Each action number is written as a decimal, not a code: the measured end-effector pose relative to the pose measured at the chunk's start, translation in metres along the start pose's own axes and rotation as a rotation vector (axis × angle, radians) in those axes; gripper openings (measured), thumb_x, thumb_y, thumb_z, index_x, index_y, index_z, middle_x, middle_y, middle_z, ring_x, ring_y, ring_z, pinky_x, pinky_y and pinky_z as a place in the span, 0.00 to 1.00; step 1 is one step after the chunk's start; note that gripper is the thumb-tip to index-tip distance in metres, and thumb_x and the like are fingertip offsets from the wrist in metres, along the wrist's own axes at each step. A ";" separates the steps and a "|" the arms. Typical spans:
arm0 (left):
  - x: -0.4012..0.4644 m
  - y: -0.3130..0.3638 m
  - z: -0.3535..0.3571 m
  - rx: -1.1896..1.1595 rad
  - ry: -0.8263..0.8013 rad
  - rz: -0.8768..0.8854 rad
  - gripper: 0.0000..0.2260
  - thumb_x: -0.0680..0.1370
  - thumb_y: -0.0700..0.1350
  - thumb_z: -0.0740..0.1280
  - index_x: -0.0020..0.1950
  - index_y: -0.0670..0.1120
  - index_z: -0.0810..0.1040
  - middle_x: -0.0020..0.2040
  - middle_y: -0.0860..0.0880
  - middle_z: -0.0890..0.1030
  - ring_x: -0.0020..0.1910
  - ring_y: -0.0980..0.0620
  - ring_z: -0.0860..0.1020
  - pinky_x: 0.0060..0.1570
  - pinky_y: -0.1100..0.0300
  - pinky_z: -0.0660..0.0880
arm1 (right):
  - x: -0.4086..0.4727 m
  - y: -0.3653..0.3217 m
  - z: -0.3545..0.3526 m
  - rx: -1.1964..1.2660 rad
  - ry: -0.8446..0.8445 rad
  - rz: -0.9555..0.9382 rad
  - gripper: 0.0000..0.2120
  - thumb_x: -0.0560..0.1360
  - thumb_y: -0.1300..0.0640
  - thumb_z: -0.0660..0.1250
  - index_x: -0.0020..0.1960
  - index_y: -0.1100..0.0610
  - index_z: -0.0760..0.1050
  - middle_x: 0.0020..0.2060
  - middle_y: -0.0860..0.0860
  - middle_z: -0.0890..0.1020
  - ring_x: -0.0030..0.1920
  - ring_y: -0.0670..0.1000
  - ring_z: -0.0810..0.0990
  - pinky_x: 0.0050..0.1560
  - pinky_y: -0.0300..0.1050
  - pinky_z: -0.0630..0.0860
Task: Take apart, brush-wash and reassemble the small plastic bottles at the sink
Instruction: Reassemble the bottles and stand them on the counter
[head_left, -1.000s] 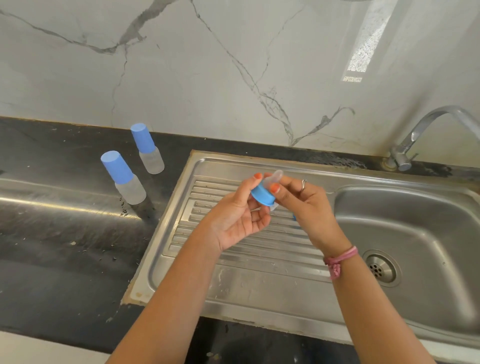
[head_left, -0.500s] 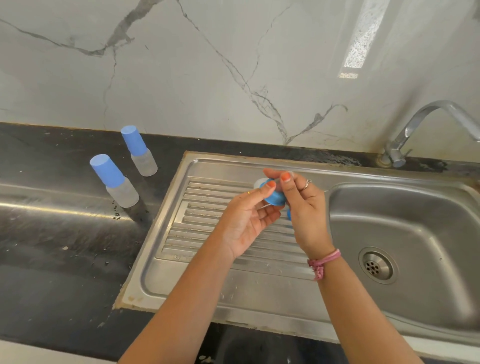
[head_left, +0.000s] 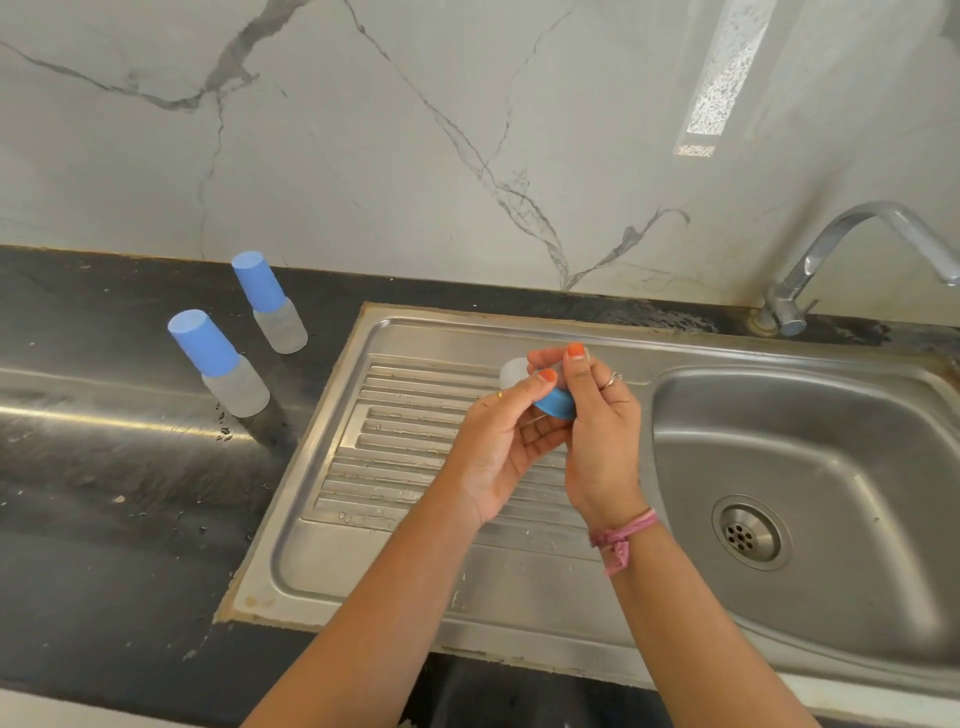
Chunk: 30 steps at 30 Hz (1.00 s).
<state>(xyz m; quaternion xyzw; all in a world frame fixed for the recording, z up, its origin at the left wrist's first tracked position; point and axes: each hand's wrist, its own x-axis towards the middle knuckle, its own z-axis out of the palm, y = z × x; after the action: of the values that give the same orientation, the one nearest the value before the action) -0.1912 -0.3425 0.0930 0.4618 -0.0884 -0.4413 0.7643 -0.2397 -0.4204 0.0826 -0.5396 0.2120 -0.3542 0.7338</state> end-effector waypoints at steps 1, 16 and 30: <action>0.001 0.001 -0.001 -0.015 0.003 -0.021 0.11 0.77 0.47 0.67 0.55 0.42 0.80 0.43 0.46 0.83 0.42 0.53 0.81 0.47 0.61 0.79 | 0.004 -0.003 -0.007 -0.002 -0.072 0.042 0.14 0.79 0.53 0.63 0.50 0.62 0.82 0.50 0.59 0.84 0.49 0.56 0.82 0.52 0.51 0.78; 0.071 -0.001 -0.046 1.198 0.353 0.149 0.34 0.68 0.53 0.78 0.69 0.48 0.68 0.64 0.47 0.69 0.64 0.48 0.71 0.61 0.53 0.72 | 0.046 -0.003 -0.093 -0.482 0.008 -0.006 0.13 0.74 0.60 0.72 0.58 0.54 0.79 0.51 0.49 0.84 0.52 0.45 0.83 0.56 0.35 0.77; 0.123 -0.013 -0.042 1.468 0.291 0.115 0.34 0.68 0.53 0.77 0.71 0.50 0.68 0.65 0.45 0.73 0.63 0.43 0.73 0.60 0.49 0.73 | 0.054 0.008 -0.095 -0.402 0.081 0.084 0.15 0.70 0.55 0.75 0.56 0.52 0.79 0.50 0.49 0.85 0.52 0.45 0.83 0.54 0.38 0.78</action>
<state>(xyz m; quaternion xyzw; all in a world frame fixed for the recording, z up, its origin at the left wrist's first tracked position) -0.1030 -0.4114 0.0262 0.9012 -0.2822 -0.1630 0.2859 -0.2677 -0.5206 0.0476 -0.6513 0.3301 -0.2952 0.6163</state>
